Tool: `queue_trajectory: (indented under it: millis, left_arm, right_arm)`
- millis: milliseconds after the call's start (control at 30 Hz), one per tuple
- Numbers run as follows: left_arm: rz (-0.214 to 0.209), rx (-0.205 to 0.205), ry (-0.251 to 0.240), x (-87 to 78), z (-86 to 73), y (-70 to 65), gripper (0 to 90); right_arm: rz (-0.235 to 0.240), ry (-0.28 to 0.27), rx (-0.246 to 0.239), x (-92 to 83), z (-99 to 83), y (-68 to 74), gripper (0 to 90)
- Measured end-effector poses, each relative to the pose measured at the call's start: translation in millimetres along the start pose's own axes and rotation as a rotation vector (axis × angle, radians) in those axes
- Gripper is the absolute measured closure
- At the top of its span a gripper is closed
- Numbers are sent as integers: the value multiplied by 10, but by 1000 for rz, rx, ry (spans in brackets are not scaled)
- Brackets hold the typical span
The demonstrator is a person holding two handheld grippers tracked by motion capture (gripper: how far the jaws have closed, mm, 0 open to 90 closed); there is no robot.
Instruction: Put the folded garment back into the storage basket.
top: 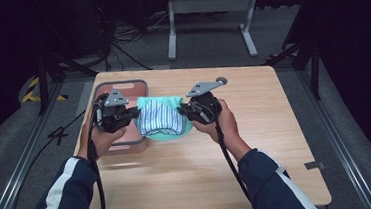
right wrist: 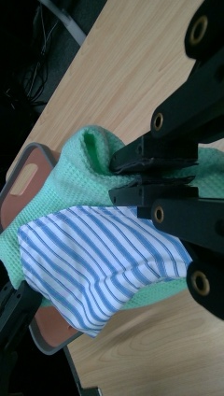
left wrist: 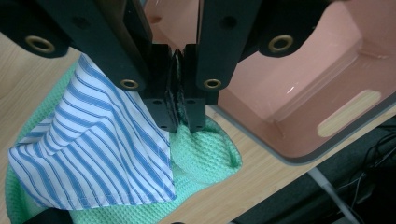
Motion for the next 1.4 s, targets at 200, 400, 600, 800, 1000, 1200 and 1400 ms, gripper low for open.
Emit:
queue_trajectory:
  millis: [200, 400, 600, 800, 1000, 1200, 1400]
  left_arm:
    - [25, -15, 17, -75, -61, 123, 856]
    - [38, -33, 17, -111, -102, 182, 856]
    - [56, -50, 21, -178, -160, 263, 856]
    - [80, -72, 22, -261, -218, 355, 856]
    - [105, -96, 25, -348, -259, 444, 856]
    - [140, -120, 26, -444, -305, 534, 856]
    - [163, -141, 43, -478, -378, 619, 856]
  right_arm:
    - [19, 0, -12, 106, 96, 74, 826]
    - [30, -5, -18, 166, 192, 124, 827]
    - [31, -10, -37, 221, 279, 183, 826]
    - [54, -8, -54, 307, 380, 265, 827]
    - [73, -23, -54, 383, 480, 319, 827]
    - [96, -23, -68, 474, 583, 395, 827]
    - [111, -19, -86, 575, 680, 477, 827]
Point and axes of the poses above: each handheld gripper's, and its own axes: x roughly forward along the jaws, z roughly out of its top, y roughly to its left, the point moved 6 cm from there along x, roughly forward along the jaws, and after that the axes turned 7 degrees about y, right-handed, at the moved point
